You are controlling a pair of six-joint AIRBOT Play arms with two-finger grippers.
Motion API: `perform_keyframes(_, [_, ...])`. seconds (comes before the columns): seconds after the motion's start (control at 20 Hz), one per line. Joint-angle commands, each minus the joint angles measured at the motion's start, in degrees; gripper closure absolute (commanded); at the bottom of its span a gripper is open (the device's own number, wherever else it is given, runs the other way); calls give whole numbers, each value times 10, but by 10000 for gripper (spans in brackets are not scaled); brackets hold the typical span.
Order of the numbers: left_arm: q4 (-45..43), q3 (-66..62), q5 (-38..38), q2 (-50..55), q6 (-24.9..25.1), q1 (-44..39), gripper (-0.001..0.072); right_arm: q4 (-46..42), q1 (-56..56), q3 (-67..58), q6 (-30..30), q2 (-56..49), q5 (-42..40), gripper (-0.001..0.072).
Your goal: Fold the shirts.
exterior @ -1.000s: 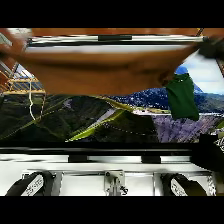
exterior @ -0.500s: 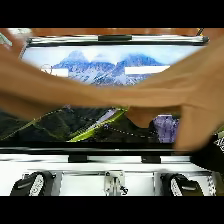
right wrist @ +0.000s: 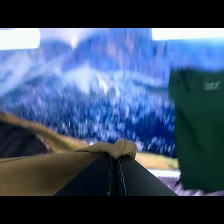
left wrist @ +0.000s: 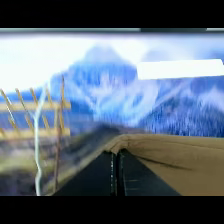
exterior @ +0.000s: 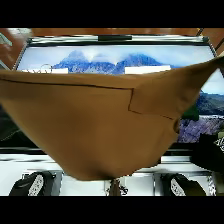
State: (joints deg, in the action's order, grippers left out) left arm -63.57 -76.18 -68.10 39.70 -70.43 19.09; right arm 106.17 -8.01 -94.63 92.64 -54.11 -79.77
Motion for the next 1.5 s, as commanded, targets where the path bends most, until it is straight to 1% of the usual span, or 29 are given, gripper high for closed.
perform_keyframes(0.0, [-10,91,30,103,18,-4,679,75,5,26,-15,-145,17,648])
perform_keyframes(0.15, [-7,79,86,240,18,-39,678,83,49,26,-13,-278,117,648])
perform_keyframes(0.3, [-7,48,168,352,18,-69,678,83,72,26,-16,-374,215,648])
perform_keyframes(0.55, [9,-8,233,472,16,-87,678,82,69,26,-20,-445,357,648])
perform_keyframes(0.7, [10,-13,233,508,-9,-85,678,81,69,26,-21,-460,393,648])
perform_keyframes(0.75, [10,-13,231,515,-21,-85,679,73,69,26,-25,-462,392,647])
perform_keyframes(0.9, [10,-13,224,532,-80,-86,679,30,69,26,-65,-471,376,647])
perform_keyframes(0.95, [10,-13,214,536,-95,-88,679,29,69,26,-65,-474,367,648])
perform_keyframes(1.0, [10,-13,198,539,-99,-89,679,29,69,26,-64,-475,352,648])
perform_keyframes(1.1, [10,-13,152,538,-98,-90,679,30,69,26,-64,-471,315,647])
perform_keyframes(1.15, [9,-17,117,537,-94,-88,678,28,69,26,-62,-465,288,648])
perform_keyframes(1.25, [4,-36,26,536,-58,-84,679,26,62,26,-43,-444,224,648])
perform_keyframes(1.35, [-26,-54,-54,532,-50,-83,679,10,58,26,-39,-419,147,648])
perform_keyframes(1.45, [-75,-56,-109,521,-54,-83,680,-19,56,26,-40,-407,57,648])
